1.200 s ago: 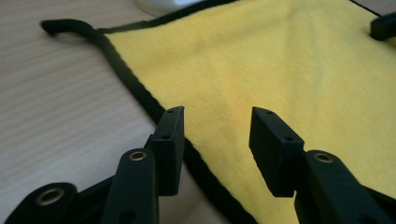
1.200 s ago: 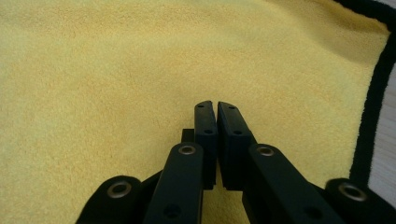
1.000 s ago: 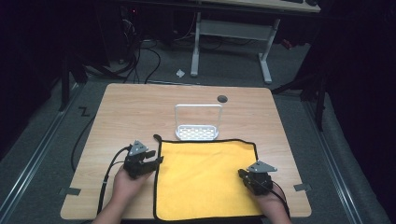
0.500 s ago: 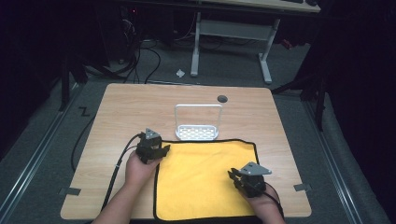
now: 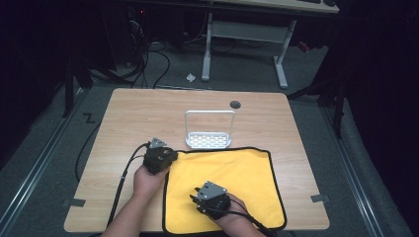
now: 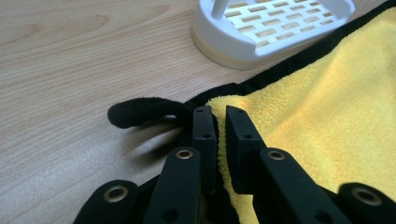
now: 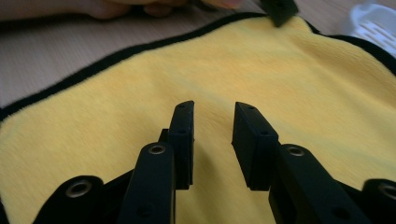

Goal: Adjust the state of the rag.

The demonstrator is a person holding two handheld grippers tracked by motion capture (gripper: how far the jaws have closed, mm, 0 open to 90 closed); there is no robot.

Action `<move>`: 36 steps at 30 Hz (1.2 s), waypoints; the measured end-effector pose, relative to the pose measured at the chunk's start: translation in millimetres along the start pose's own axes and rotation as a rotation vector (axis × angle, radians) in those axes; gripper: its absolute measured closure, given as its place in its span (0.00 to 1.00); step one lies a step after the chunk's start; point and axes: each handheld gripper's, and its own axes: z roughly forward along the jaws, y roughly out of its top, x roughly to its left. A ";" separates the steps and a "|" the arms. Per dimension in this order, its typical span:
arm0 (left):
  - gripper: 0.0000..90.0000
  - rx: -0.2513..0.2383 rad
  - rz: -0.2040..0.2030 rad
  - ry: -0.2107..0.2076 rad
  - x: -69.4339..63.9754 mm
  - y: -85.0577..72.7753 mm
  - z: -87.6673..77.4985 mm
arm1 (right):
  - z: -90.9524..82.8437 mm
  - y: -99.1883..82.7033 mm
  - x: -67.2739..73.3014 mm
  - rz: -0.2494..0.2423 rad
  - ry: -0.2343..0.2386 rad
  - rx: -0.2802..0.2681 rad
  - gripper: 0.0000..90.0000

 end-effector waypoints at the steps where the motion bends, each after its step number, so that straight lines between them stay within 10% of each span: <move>1: 0.92 -0.003 0.001 0.003 -0.4 -0.1 -0.1 | 3.5 3.1 2.6 0.001 0.012 0.000 0.78; 18: 0.91 -0.009 -0.029 -0.014 2.8 -1.0 -1.5 | 51.2 28.2 45.4 0.020 0.166 0.036 0.54; 36: 0.92 -0.005 -0.038 -0.019 3.7 -1.0 -1.3 | 50.1 25.9 44.0 -0.052 0.149 0.027 0.94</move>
